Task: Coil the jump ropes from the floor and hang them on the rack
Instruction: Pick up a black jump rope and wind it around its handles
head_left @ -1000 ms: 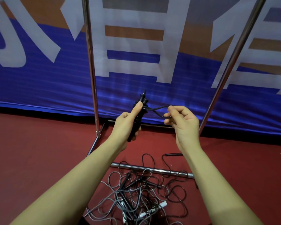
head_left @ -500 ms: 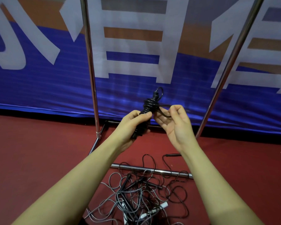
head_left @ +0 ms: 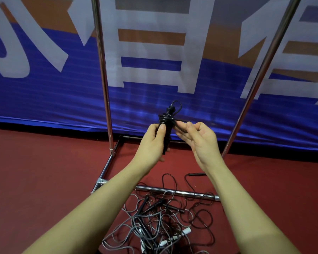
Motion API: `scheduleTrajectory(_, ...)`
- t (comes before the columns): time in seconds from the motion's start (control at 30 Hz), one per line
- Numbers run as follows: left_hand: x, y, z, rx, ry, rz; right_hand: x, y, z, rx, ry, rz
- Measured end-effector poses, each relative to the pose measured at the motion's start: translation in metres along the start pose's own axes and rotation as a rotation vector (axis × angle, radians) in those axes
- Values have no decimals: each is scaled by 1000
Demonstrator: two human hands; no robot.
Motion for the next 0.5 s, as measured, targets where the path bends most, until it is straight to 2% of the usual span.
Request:
scheduleTrajectory(0.23, -1, 4, -4, -173, -31, -111, 0, -5, -3, 38, -61, 40)
scheduleTrajectory(0.5, -4, 7, -1, -155, -104, -143, -2, -9, -2, 185, -101, 95)
Point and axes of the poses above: each hand's wrist, its own x-axis towards the middle knuckle, its own z-axis out of the palm, y = z × x, the point moved 2 cm from there along x, towards the middle knuckle, and after that the axes turned 8 degrees about y, right-handed, at the moved point
